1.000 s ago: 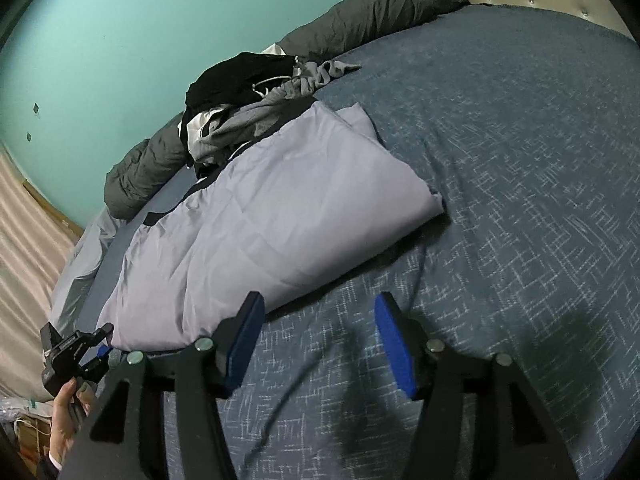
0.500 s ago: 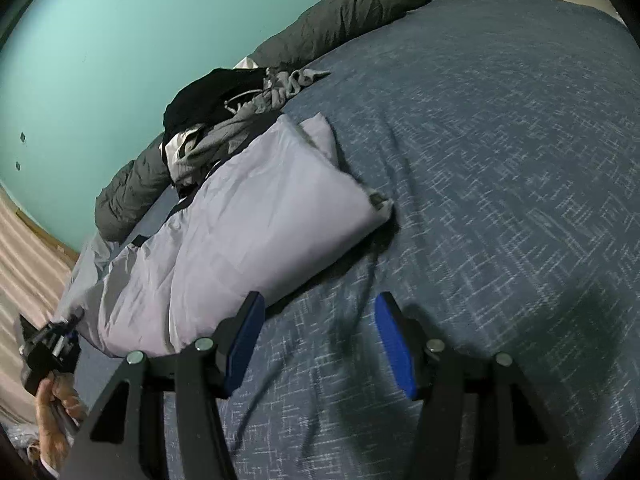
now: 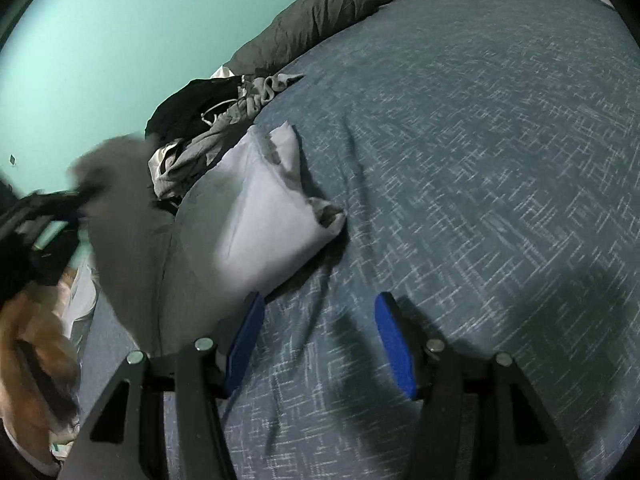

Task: Fold clothes
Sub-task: 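Grasp the folded jacket edge with the left gripper and lift it, then hold the jacket bundle with the left gripper while the right gripper pinches its side edge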

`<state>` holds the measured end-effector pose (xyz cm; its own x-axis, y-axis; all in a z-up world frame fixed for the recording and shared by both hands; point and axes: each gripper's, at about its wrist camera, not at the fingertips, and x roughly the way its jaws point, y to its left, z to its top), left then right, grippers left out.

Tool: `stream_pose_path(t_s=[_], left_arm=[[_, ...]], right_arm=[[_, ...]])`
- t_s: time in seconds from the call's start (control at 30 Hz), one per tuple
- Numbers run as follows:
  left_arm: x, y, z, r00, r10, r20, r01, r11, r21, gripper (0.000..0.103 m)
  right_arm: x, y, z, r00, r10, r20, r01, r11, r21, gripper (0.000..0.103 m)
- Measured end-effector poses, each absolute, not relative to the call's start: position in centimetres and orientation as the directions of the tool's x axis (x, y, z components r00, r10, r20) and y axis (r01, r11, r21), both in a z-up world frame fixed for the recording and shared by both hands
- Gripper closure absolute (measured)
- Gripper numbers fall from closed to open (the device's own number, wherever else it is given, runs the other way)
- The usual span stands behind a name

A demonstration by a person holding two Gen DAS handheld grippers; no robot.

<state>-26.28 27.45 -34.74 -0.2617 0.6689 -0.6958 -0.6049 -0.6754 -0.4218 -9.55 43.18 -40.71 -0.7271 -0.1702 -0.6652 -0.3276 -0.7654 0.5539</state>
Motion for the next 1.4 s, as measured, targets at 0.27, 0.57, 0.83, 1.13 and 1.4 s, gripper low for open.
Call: stream_pose_path(t_s=[0.27, 0.57, 0.83, 1.13, 1.4], left_arm=[[-25.9, 26.3, -33.2, -0.295, 0.648, -0.702, -0.572, -0.708, -0.414, 0.076], [-27.2, 19.5, -28.6, -0.444, 0.615, -0.652, -0.492, -0.775, -0.397, 0.048], [-27.8, 16.1, -33.2, -0.450, 0.495, -0.744, -0.429, -0.850, -0.306, 0.047], [-27.1, 16.1, -36.5, -0.431, 0.455, -0.780, -0.440, -0.860, -0.258, 0.044], [-26.3, 16.5, -36.8, -0.430, 0.441, -0.787, -0.455, -0.859, -0.233, 0.042]], right_arm=[[-9.5, 44.6, -40.7, -0.739, -0.181, -0.649, -0.334, -0.739, 0.586, 0.045], [-10.0, 45.3, -39.1, -0.798, -0.191, -0.572, -0.283, -0.719, 0.635, 0.044], [-12.4, 44.5, -37.6, -0.845, -0.279, -0.457, -0.147, -0.701, 0.698, 0.033], [-15.2, 43.2, -37.7, -0.827, -0.312, -0.467, -0.103, -0.733, 0.672, 0.032], [-17.2, 42.9, -38.7, -0.805, -0.329, -0.494, -0.099, -0.747, 0.657, 0.089]])
